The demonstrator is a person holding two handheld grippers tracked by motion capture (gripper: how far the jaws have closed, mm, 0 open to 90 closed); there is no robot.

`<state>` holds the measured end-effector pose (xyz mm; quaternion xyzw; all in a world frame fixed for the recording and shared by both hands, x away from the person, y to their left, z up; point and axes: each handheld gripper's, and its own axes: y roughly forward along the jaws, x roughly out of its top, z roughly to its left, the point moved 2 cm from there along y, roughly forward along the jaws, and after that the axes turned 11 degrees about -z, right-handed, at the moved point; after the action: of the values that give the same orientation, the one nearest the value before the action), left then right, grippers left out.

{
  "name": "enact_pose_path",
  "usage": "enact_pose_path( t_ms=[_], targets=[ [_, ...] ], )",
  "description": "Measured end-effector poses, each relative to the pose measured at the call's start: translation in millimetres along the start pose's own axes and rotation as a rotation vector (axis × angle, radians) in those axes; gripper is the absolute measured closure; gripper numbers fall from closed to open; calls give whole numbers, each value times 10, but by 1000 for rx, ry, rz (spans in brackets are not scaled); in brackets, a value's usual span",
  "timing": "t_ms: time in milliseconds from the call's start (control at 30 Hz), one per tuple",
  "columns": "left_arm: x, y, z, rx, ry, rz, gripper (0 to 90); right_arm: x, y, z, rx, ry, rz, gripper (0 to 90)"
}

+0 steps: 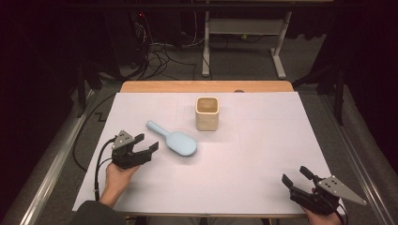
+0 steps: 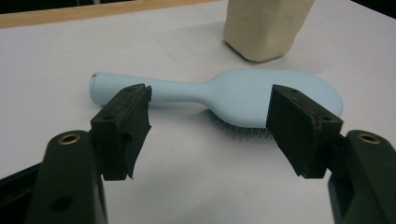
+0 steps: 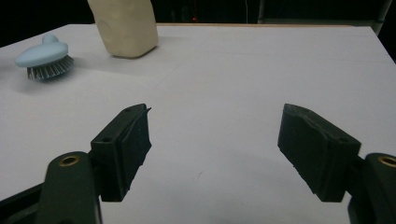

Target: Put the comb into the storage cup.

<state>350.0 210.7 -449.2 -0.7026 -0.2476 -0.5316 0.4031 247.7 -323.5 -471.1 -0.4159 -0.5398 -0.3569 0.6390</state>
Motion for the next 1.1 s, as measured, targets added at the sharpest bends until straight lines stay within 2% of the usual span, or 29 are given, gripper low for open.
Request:
enact_pose_path(
  t_ms=[233,467,800,1100],
  targets=[
    [22,66,-7,-13,1,20,323,0,2,1,0,-1,0,257],
    [72,99,-33,-21,-3,13,326,1,-3,4,0,-1,0,257],
    [105,216,-39,-29,-4,27,342,2,-1,4,1,-2,1,256],
    [176,308,-4,-15,7,44,368,2,2,4,1,-5,1,256]
  ],
)
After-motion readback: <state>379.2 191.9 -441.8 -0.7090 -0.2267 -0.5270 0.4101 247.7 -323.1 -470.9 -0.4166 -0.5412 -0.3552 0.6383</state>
